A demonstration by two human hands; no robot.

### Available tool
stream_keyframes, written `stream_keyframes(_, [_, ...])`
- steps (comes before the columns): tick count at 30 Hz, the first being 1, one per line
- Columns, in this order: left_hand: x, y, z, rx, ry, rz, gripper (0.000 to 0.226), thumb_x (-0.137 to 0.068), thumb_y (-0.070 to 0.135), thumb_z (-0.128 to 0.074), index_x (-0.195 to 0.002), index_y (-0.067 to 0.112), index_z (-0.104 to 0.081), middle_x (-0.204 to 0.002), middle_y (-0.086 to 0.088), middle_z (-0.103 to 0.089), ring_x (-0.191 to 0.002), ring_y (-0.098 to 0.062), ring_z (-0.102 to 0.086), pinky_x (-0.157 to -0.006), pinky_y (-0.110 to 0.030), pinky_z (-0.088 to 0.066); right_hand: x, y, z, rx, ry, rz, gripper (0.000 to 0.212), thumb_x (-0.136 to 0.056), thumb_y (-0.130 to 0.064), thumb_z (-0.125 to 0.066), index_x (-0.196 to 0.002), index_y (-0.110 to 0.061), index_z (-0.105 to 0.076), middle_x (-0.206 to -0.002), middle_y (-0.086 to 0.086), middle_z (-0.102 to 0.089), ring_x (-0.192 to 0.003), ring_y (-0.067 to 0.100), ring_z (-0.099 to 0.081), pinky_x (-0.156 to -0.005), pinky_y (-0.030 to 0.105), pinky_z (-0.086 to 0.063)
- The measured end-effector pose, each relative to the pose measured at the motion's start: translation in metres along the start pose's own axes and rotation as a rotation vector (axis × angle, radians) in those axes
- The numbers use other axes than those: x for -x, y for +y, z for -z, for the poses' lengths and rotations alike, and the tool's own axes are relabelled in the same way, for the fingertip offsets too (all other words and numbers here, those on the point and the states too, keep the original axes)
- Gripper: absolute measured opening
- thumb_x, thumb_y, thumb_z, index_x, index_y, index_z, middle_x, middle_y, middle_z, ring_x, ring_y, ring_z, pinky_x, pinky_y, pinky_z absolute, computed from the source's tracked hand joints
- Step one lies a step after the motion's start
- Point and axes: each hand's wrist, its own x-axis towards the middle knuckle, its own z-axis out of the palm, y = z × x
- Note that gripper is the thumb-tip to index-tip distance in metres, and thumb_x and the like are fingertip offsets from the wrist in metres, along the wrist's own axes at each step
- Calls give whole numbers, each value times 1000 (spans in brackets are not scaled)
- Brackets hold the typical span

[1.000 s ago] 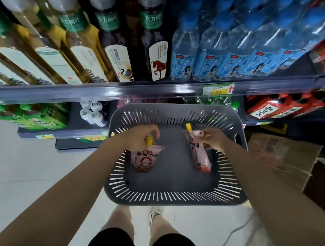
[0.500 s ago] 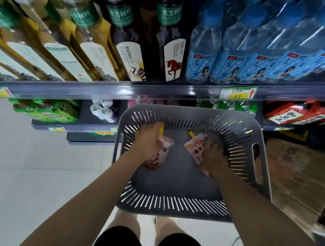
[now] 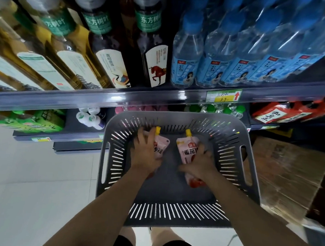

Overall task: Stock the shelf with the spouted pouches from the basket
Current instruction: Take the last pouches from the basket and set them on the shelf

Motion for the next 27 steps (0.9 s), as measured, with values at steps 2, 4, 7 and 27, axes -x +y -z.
stream_keyframes(2, [4,0,-13,-19,-63,50,103,-76,46,-66,-143,39,12,-150,-5,13,-131,-41,-24,-99,-56,-37,8,-1,5,-45,25,1,117,-56,-42,-79,-143,-24,-2,-139,19,-24,-129,41,-28,-104,43,-32])
stream_keyframes(4, [9,-1,-26,-36,-134,102,105,-79,44,-63,-143,36,19,-154,-9,11,-132,-42,-27,-98,-55,-39,15,-3,10,-70,36,12,117,-56,-41,-79,-143,-25,-2,-138,18,-24,-128,40,-29,-102,41,-33])
stream_keyframes(7, [12,-1,-35,-127,-274,215,115,-76,44,-68,-144,29,23,-152,-13,-3,-131,-39,-27,-96,-55,-39,24,-3,18,-111,46,44,116,-56,-41,-78,-142,-27,-2,-133,14,-26,-126,37,-31,-99,40,-35])
stream_keyframes(27, [55,39,141,604,-449,191,88,-43,36,-70,-123,16,-40,-119,-11,-53,-101,-25,-60,-77,-35,-57,126,-46,110,-27,397,240,119,-50,-50,-74,-140,-34,2,-136,13,-25,-126,37,-26,-98,49,-37])
